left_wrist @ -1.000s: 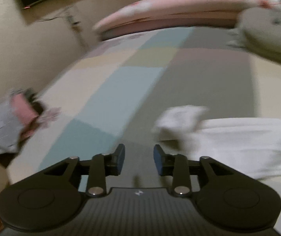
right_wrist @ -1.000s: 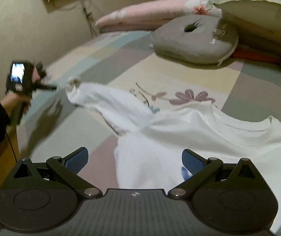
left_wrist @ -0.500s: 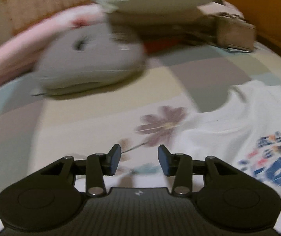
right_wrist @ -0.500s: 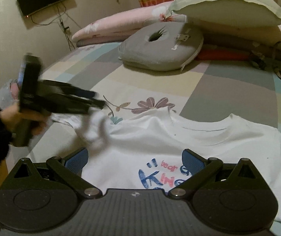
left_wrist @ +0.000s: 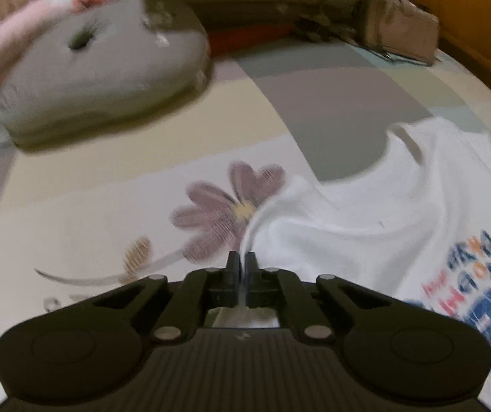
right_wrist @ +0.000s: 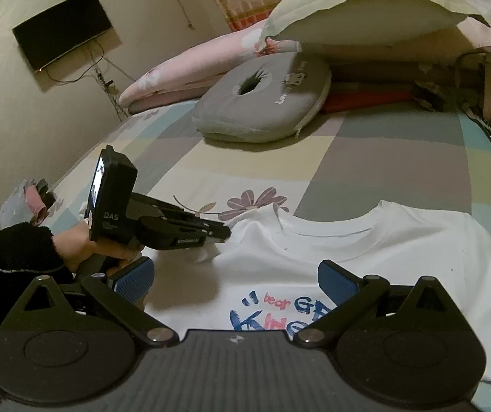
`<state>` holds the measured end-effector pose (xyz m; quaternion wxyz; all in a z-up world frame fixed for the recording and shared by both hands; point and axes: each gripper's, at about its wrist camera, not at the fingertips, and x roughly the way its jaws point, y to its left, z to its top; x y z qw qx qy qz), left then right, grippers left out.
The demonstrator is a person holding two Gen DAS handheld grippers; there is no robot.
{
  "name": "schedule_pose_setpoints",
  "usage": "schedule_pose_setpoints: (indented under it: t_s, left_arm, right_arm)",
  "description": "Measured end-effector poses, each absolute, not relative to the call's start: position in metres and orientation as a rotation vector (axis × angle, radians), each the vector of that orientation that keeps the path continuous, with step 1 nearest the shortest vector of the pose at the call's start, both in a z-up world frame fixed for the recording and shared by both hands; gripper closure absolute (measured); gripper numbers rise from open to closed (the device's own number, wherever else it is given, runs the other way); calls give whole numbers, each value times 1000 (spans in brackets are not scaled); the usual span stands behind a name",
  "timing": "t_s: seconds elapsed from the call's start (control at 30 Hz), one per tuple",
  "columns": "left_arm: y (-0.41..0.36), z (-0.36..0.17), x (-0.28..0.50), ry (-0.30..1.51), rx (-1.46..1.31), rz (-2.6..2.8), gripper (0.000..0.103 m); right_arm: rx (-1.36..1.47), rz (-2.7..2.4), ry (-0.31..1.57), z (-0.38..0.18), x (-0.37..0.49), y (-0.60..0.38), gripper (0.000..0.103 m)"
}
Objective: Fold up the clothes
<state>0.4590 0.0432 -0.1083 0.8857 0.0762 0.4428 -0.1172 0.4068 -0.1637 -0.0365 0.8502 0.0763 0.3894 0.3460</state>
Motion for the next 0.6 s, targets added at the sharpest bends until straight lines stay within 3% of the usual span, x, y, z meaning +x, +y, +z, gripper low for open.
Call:
schedule_pose_setpoints:
  t_s: [0.23,0.4,0.43,0.6]
  left_arm:
    - [42,-93,492,835,129,-179,102]
    - [37,-112,503,891,169,-166,100]
    - [36,-116,502,901,189,-155,93]
    - [40,-97,486,827,204,-169,85]
  right_arm:
    - [184,707,812,-36,408,-171,0]
    - [191,668,828,-40,413,-174,0]
    - [192,664,828,-40,413,-176,0]
    - [227,649,807,-37,414,-189,0]
